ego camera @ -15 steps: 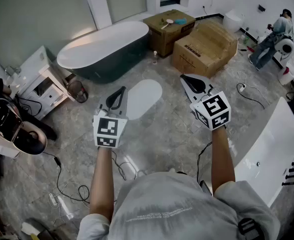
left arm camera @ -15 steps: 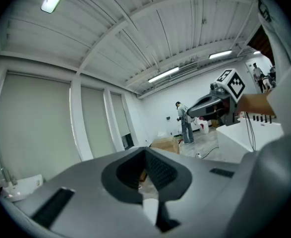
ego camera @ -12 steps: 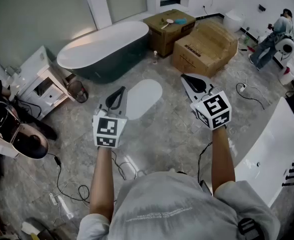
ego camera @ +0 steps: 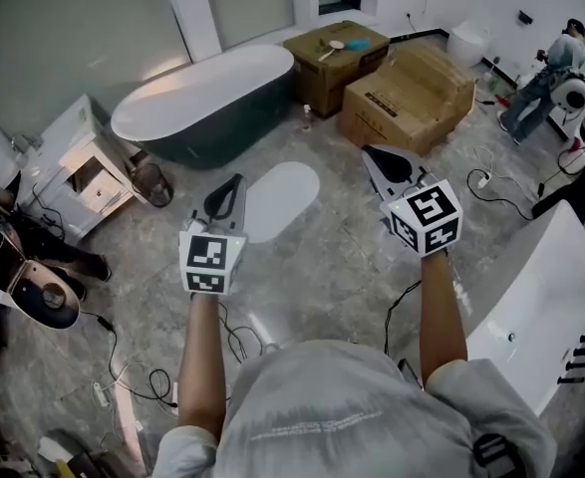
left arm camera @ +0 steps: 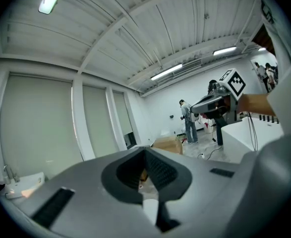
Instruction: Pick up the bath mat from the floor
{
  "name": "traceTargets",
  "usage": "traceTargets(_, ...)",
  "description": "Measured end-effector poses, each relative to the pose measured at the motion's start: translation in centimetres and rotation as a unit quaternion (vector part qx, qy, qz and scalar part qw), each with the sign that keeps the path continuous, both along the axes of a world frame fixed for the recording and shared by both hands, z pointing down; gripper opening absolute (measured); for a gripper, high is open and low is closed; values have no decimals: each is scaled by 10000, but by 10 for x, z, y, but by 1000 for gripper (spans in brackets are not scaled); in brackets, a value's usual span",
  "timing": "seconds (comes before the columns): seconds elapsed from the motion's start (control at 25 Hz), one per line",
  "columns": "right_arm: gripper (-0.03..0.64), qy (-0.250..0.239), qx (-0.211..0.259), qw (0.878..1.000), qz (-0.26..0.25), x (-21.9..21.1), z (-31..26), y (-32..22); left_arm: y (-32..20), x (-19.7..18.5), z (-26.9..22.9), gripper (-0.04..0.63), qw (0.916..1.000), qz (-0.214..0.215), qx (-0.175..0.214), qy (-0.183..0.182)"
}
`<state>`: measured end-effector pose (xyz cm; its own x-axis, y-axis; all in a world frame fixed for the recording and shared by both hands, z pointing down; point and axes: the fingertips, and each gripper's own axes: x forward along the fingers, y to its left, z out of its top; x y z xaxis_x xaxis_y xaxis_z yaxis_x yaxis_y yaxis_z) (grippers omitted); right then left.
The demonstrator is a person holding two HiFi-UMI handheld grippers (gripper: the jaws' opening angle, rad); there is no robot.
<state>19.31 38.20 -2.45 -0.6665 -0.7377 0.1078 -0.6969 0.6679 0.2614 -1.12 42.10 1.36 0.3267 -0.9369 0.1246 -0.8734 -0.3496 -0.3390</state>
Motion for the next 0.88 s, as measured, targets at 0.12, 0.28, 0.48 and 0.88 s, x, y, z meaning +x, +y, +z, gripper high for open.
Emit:
traceTargets(0.12,14,57,-10,10000,-39,23,5,-8,-7,20,3,17,10000,-68,25,9)
traceTargets(0.28,14,89,-20,9999,-113,43,4,-19,-19,39,1,17,9999,-119,36,13)
traceTargets(0.48,14,-89,-150,9997,-171,53,10,-41,-39,45,6,17,9997,-205,-131,54)
traceTargets(0.88,14,-166,-384,9991,-102,51,44,-132,-139,27,45,17,9993,-190,-319,37)
